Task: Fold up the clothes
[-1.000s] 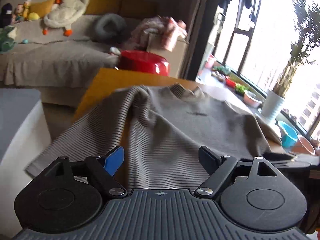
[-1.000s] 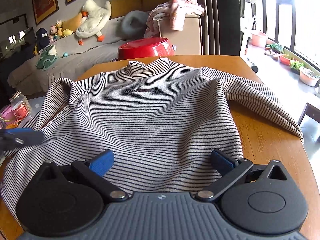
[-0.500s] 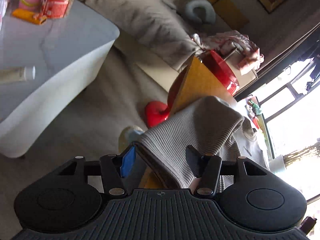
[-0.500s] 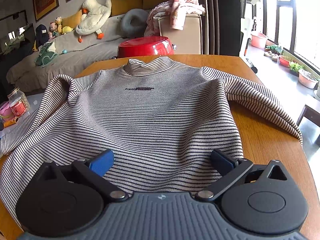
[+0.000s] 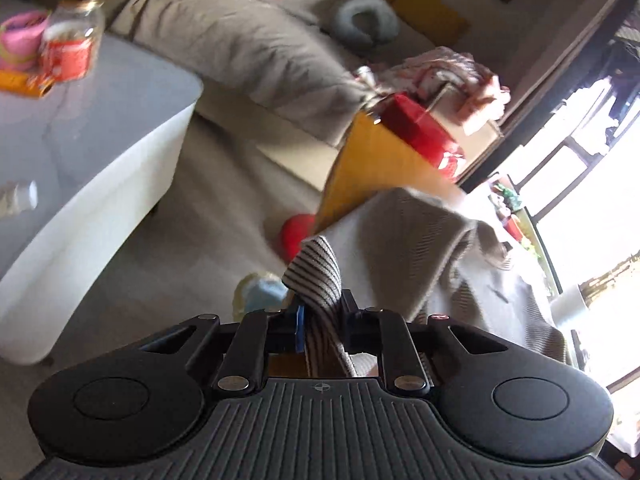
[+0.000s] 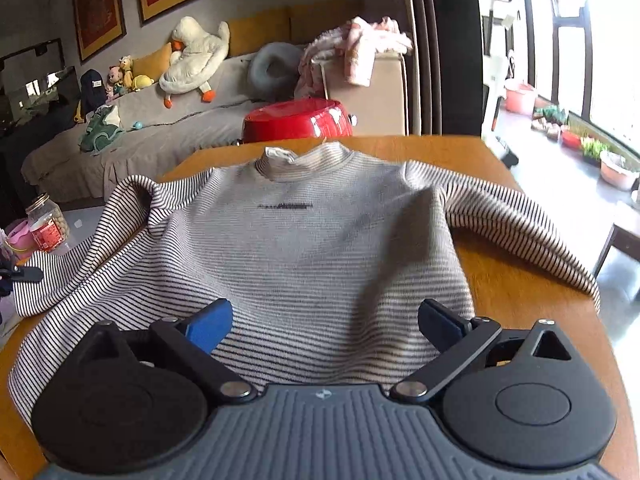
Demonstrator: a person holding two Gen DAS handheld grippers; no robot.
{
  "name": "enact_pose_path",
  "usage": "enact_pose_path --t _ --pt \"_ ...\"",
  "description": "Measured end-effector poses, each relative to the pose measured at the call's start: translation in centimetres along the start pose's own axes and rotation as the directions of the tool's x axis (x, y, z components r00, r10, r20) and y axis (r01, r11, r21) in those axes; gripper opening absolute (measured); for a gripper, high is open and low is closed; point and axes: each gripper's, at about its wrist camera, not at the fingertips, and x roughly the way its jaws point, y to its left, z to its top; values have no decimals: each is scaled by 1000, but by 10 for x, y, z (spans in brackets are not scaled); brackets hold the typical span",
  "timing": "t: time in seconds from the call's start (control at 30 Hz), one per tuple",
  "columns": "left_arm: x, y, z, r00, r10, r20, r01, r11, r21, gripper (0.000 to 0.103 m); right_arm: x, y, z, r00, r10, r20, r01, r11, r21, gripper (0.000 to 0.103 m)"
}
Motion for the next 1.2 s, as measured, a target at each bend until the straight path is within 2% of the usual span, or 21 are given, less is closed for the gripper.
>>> enact_pose_path --t 0.07,0.13,0.2,0.27,0.33,0.47,0.57,0.63,0.7,0.83,0.9,0.97,1.03,1.1,1.2 --pt "0 -20 7 999 -37 16 36 999 38 16 -17 14 11 995 -29 92 38 994 -102 91" --pt "0 -41 14 997 -78 30 75 994 75 16 -33 29 21 982 -45 184 82 976 -200 86" --pt "1 -63 21 992 -122 38 118 987 109 15 -47 45 29 964 -40 264 117 952 -283 80" --pt "3 -86 29 983 -181 37 174 976 132 15 -57 62 34 949 -3 315 123 924 -363 68" --pt "5 -110 35 969 -247 27 240 959 154 15 -61 80 35 943 44 328 114 888 -446 61" --pt "6 -159 36 928 -373 3 362 902 233 15 -61 102 36 950 123 286 51 845 -533 59" --pt "7 -184 35 896 -444 -32 434 855 283 15 -54 106 40 954 125 273 46 837 -545 59" --pt "5 -186 39 884 -465 -45 457 841 290 15 -48 105 43 958 115 263 49 839 -543 59" --pt "-2 -173 45 884 -466 -37 454 838 301 15 -40 100 46 965 98 243 47 848 -527 59" --pt "-13 -117 56 932 -362 11 344 894 287 17 -29 99 50 977 123 171 -19 860 -510 39" --pt "-17 -88 62 952 -305 37 286 922 261 17 -24 110 51 976 181 125 -93 856 -509 36" --pt "-20 -61 66 963 -262 58 246 947 205 17 -21 130 49 966 243 94 -157 831 -534 35" --pt "-21 -47 68 966 -252 53 240 957 165 17 -17 154 45 957 273 94 -172 801 -574 36" --pt "-20 -45 68 964 -261 47 251 955 157 17 -12 180 38 957 261 128 -126 768 -628 36" --pt "-23 -63 70 948 -313 46 301 938 173 17 -2 210 30 949 256 185 -61 724 -687 47"
